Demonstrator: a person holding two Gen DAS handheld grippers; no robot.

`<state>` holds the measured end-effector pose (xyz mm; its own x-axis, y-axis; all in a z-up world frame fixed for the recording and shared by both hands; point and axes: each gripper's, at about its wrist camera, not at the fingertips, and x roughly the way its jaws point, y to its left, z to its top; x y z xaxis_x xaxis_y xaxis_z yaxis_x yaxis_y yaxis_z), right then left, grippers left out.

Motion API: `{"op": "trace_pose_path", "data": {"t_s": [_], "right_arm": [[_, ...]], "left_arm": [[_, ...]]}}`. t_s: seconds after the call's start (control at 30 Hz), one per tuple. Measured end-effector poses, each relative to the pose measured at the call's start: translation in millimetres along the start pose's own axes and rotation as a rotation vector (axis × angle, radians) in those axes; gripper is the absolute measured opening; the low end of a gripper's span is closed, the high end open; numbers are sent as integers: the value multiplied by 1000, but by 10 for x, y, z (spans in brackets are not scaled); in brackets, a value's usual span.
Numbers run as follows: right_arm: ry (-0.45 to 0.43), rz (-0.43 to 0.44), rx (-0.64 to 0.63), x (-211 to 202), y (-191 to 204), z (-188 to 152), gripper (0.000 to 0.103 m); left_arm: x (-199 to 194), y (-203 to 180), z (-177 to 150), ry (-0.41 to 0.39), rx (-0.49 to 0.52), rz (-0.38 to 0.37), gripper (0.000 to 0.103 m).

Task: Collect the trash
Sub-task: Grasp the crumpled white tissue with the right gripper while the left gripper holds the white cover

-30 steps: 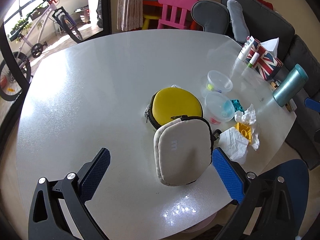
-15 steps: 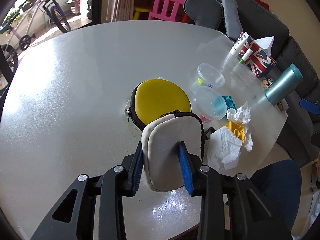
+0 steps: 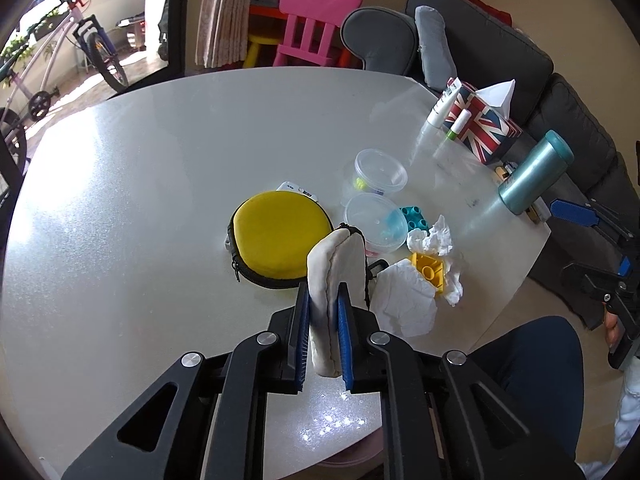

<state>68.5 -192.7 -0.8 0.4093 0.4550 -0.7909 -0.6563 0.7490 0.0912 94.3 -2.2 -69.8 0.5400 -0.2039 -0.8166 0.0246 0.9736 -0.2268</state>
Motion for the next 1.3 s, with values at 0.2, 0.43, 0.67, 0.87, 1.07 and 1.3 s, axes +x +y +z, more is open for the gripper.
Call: {"op": "trace_pose_path", "data": {"t_s": [0.2,0.43,0.67,0.87,1.07,1.3], "right_arm": [[6,-2,-15,100,39,26,100],[16,-22,-57,272,116,77,100],[35,-39,-76,509,90,150,100],[50,-22,-84,726,66,201,91],[96,-11,-94,933,71,218,49],[114,20,-94,988,87,209,5]], "left_arm": [[-182,-43,6,-40,11,13,13],[-406,-19,25,-84,14,42,13],[-579,-22,56,-122,27,67,13],[-608,18,46,-130,22,73,13],[-595,38,19,-132,10,75,13],[-578,57,13,-131,4,74,13]]}}
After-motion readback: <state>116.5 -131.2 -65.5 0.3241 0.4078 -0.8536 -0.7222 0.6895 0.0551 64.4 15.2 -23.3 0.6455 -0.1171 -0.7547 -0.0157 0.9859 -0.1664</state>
